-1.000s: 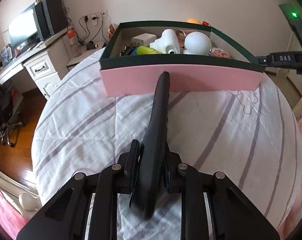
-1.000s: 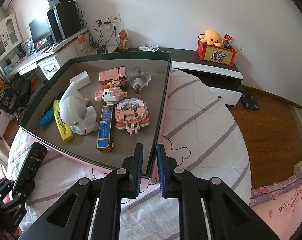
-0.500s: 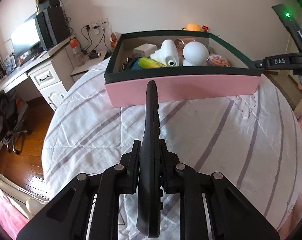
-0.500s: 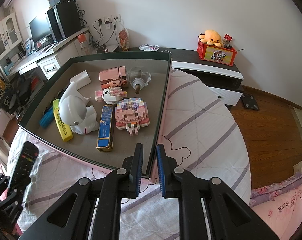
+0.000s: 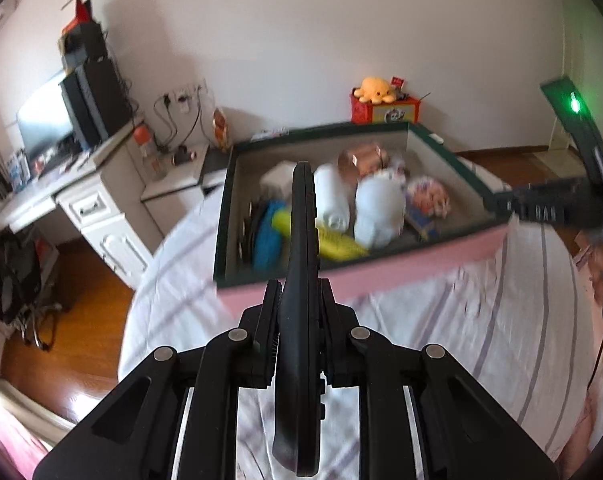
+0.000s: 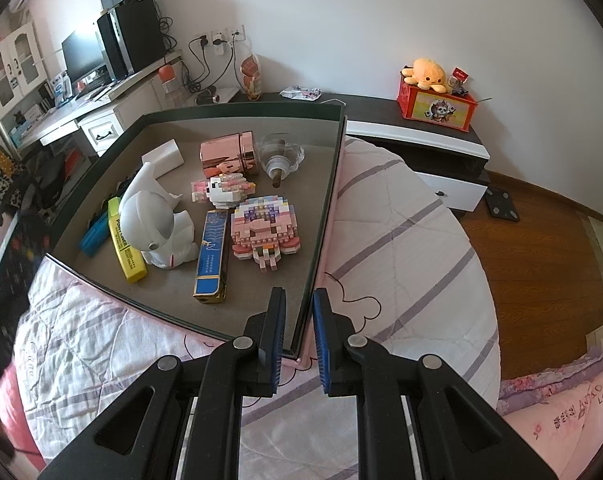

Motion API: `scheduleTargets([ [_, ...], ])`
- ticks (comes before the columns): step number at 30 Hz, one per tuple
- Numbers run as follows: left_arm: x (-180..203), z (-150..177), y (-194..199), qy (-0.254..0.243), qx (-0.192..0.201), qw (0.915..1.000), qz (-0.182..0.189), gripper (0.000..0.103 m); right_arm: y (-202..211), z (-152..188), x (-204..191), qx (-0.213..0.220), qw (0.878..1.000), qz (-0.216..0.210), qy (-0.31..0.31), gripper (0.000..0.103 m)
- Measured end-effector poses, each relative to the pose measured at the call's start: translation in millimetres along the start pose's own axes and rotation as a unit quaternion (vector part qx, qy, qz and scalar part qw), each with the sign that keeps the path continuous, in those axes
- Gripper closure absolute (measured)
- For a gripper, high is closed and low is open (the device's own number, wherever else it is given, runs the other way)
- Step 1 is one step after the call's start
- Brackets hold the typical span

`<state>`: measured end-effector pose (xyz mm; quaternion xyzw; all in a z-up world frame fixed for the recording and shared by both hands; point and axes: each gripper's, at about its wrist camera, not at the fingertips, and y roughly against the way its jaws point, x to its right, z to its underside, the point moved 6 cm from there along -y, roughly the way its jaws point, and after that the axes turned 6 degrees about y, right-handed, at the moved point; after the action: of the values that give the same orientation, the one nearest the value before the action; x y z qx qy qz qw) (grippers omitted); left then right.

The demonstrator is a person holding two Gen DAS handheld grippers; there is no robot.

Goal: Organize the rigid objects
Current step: 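Carry the remote into the pink box and open the left tool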

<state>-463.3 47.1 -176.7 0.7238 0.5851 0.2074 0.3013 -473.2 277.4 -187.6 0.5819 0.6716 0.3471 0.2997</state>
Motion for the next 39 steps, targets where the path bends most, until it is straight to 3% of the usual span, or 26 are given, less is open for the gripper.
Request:
scheduleTargets([
  [6,21.4,-50.2,-18.1,-0.026,0.005,0.9993,0.026,0.086,-2.0,-5.8,0.6,0.001,1.0,-0.004,0.004,0.088],
  [10,40.4,-77.6,-48.0,-0.031,-0.016,0.998,0.053,0.086,-2.6,-7.0,-0.2,0.001,1.0,-0.003,0.008,0.088],
  [13,54.3,-86.1,-69.7,-0.043,-0.032,0.9977,0.042,0.086,-3.2,-8.6,0.2,0.002,1.0,-0.003,0.007,0.088],
  [17,73.5,-86.6,-94.3,-0.045,-0.052,0.996,0.057,0.086,-5.7,-12.3,1.4,0.001,1.0,-0.002,0.007,0.088],
  [22,69.4,-90.9,-115.7,-0.009,-0.067,0.996,0.058,0.086,-7.0,-14.4,1.4,0.001,1.0,0.0,0.011,0.088],
  [36,124.5,-71.3,-116.7,0.014,-0.1,0.9838,0.149,0.086,-7.2,-13.1,0.4,0.0,1.0,0.002,0.012,0.086],
  [39,124.8,-67.9,-118.6,0.002,-0.097,0.9872,0.126,0.085,-6.6,-13.3,0.3,-0.002,1.0,0.001,0.012,0.086],
])
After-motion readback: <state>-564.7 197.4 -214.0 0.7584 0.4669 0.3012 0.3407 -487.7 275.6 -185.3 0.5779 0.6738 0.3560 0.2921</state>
